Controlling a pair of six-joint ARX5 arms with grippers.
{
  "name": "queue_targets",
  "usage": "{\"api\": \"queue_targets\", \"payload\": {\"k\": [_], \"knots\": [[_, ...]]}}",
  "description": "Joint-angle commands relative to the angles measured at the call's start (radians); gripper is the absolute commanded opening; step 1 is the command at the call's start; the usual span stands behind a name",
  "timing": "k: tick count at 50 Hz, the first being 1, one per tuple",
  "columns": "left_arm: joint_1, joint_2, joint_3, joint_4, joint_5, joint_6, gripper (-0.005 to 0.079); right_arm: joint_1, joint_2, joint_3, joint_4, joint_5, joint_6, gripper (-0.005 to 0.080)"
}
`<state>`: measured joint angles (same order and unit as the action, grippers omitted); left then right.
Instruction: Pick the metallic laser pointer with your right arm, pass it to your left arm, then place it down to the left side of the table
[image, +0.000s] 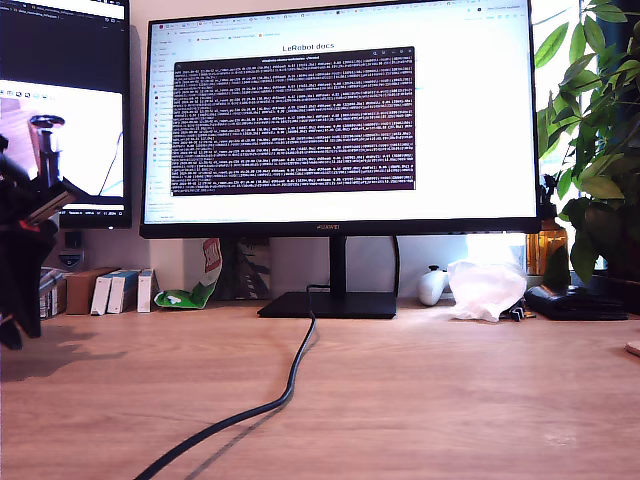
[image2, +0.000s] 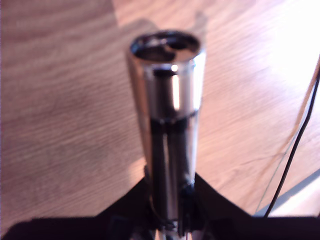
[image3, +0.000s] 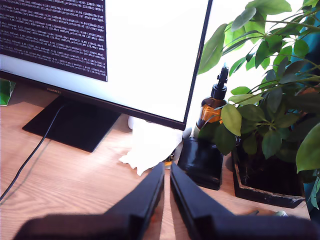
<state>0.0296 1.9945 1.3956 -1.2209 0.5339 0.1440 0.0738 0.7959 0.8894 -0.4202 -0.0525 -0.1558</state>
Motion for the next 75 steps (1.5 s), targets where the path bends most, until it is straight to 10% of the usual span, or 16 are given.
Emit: {"api": "queue_targets", "payload": {"k": [1,16,29,75], "knots": [[0.010,0.042,-0.002,-0.003,0.007,0.013,-0.0024,0.006,0.003,-0.014,0.007,-0.002,-0.002,-0.0010],[0.020,0.074,-0.002,0.071,-0.047,0.013,-0.0019,0.012,0.004,-0.014,0.005,-0.024,-0.002,-0.0010],[0.005,0.074,0.000,0.085,-0.079,0.013,0.0265,0.012,0.005,-0.014,0.004,-0.027,-0.002,-0.0010],[0.004,-0.046,0.222,-0.137,-0.159,0.014,-0.0017,0.051,0.005,-0.014,-0.005,-0.054,-0.002,-0.0010]]}}
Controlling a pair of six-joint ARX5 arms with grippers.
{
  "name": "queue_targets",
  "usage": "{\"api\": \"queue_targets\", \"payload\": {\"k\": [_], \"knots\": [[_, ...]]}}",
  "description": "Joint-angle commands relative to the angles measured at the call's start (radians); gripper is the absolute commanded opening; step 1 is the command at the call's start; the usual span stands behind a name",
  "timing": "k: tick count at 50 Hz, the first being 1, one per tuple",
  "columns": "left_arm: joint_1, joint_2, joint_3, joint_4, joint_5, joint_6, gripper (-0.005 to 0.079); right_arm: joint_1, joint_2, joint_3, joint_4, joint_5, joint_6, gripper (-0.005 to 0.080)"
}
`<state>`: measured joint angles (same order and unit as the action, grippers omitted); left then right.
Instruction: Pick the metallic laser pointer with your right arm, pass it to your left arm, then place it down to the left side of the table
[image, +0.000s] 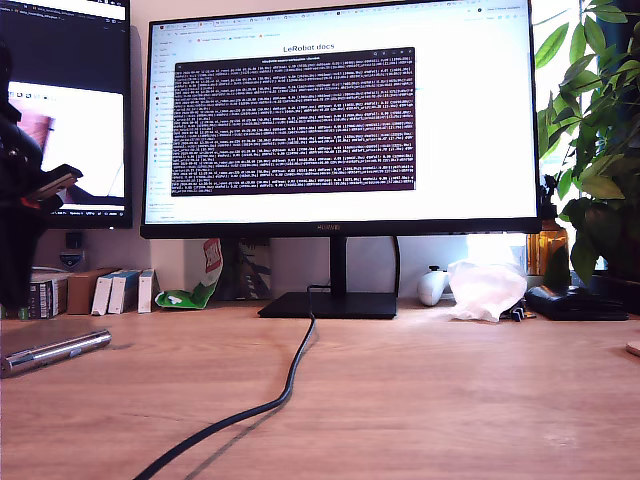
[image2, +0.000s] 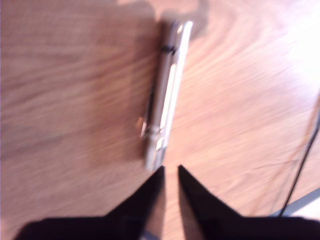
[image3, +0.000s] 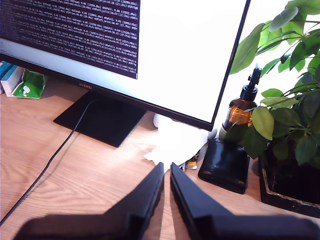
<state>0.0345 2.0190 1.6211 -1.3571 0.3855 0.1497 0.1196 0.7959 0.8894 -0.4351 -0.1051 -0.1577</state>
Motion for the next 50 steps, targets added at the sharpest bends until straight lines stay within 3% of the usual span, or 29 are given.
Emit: {"api": "queue_targets", "payload": {"k": [1,20,26,34,50], "knots": [[-0.001,-0.082,-0.003,0.000,-0.019,0.008,-0.0019,0.005,0.005,-0.014,0.010,-0.001,0.000,-0.0010],[-0.021,-0.313,-0.007,0.097,-0.197,-0.011,-0.0020,0.026,0.005,-0.014,0.011,0.002,0.000,-0.0010],[-0.034,-0.398,-0.040,0.150,-0.241,-0.012,-0.0020,0.020,0.004,-0.019,0.002,0.066,0.003,-0.0010],[-0.035,-0.537,-0.172,0.251,-0.266,-0.011,-0.0019,-0.010,-0.024,-0.077,0.013,0.169,0.006,-0.0010],[-0.035,-0.908,-0.497,0.504,-0.312,-0.013,-0.0019,-0.109,-0.233,-0.237,0.080,0.194,0.032,-0.0010]]}}
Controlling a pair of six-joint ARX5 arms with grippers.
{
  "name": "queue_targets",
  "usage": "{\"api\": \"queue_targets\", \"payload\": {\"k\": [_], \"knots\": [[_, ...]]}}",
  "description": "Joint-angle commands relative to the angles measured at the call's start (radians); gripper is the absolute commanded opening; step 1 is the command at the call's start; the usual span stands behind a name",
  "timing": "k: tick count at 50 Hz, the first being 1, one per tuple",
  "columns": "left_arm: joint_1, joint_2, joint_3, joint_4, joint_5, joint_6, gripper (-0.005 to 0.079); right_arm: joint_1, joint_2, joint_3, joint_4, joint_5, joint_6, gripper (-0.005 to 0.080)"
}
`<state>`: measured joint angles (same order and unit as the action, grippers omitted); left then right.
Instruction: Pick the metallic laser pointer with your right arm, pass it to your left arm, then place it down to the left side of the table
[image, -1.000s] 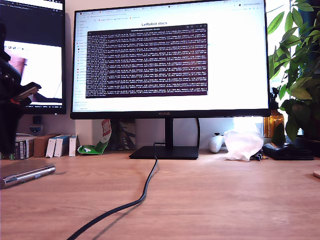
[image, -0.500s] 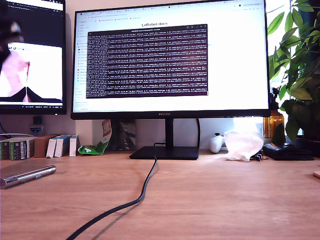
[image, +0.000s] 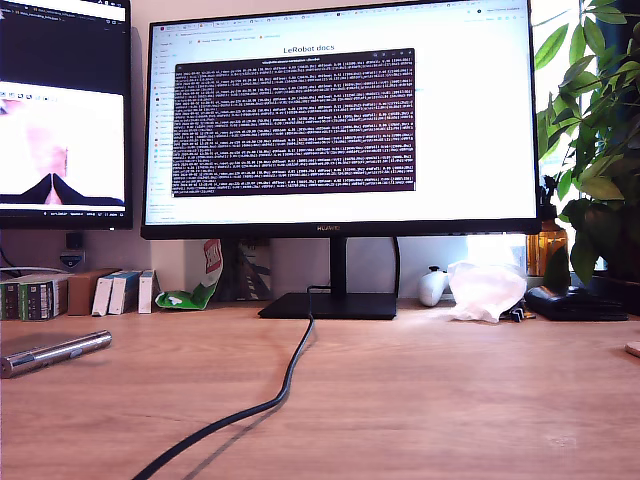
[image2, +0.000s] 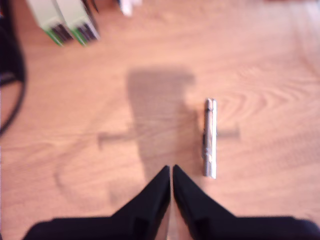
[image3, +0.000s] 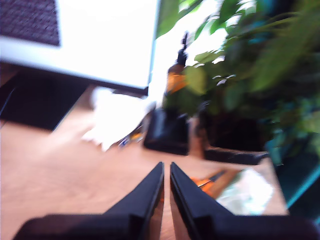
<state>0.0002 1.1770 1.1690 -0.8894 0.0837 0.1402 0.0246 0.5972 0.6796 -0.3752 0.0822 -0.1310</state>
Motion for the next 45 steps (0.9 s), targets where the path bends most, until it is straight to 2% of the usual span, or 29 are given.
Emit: {"api": "queue_targets", "payload": {"k": [1,8,15,22,27,36,43,45], "knots": [[0.000,-0.085,-0.059,0.049,-0.017,-0.003,-0.0019,-0.019,-0.047,-0.033,0.021,0.007,0.005,-0.0010],[0.000,-0.234,-0.148,0.129,-0.045,0.005,-0.0019,-0.049,-0.106,-0.055,0.030,0.016,0.005,-0.0010],[0.000,-0.310,-0.154,0.126,-0.030,0.017,-0.0019,-0.059,-0.111,-0.055,0.009,0.032,0.005,-0.0010],[0.000,-0.321,-0.155,0.137,0.007,0.016,-0.0019,-0.059,-0.111,-0.056,-0.024,0.032,0.147,-0.0010],[-0.001,-0.323,-0.155,0.173,0.052,0.017,-0.0019,-0.059,-0.113,-0.057,0.014,0.033,0.152,-0.0010],[-0.004,-0.371,-0.155,0.263,0.067,0.006,-0.0019,-0.058,-0.154,-0.057,0.146,0.033,0.150,-0.0010],[-0.004,-0.429,-0.156,0.288,0.065,0.010,-0.0019,-0.058,-0.182,-0.059,0.188,0.032,0.076,-0.0010],[-0.004,-0.444,-0.157,0.293,0.065,0.010,-0.0019,-0.059,-0.188,-0.059,0.201,0.034,0.110,-0.0010]]}}
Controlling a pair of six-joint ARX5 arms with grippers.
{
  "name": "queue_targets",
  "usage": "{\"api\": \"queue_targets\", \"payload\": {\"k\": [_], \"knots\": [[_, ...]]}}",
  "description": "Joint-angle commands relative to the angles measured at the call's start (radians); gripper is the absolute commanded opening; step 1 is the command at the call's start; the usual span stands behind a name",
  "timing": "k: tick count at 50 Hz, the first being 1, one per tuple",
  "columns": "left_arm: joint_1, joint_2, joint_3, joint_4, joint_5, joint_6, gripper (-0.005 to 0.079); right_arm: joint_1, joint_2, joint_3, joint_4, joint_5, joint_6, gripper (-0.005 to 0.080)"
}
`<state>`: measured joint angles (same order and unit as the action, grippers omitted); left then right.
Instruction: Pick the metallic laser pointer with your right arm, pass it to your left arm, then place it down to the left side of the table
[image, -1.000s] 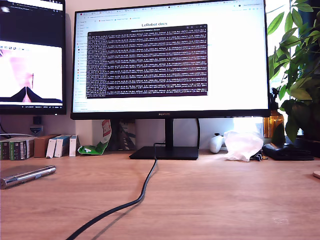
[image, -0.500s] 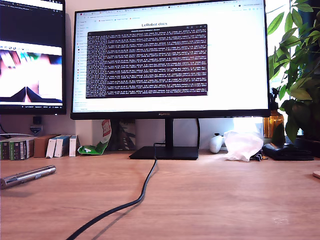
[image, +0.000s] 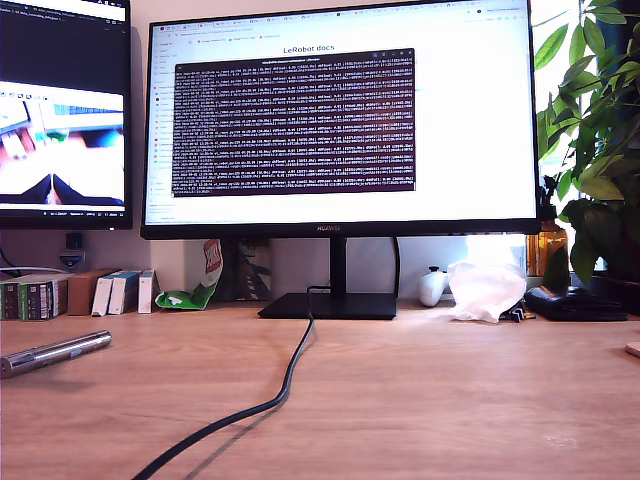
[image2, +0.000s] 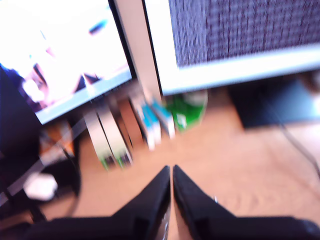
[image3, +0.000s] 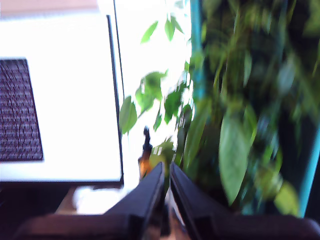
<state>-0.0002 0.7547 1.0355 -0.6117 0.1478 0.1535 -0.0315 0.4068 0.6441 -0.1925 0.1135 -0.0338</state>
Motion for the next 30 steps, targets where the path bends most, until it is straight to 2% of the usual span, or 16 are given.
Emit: {"api": "queue_targets", "payload": {"k": [1,10,21,30], "knots": [[-0.003,-0.030,-0.025,0.018,0.001,-0.003,-0.0019,-0.003,-0.002,-0.024,0.023,0.005,0.030,-0.0010],[-0.004,-0.123,-0.071,0.072,0.003,-0.012,-0.0019,-0.002,-0.088,-0.069,0.019,0.022,0.039,-0.0010],[-0.004,-0.262,-0.231,0.211,0.001,-0.020,-0.0019,-0.002,-0.192,-0.177,0.092,-0.010,0.060,-0.0010],[-0.008,-0.307,-0.373,0.383,0.003,-0.084,-0.0019,-0.002,-0.236,-0.295,0.174,-0.027,0.042,-0.0010]]}}
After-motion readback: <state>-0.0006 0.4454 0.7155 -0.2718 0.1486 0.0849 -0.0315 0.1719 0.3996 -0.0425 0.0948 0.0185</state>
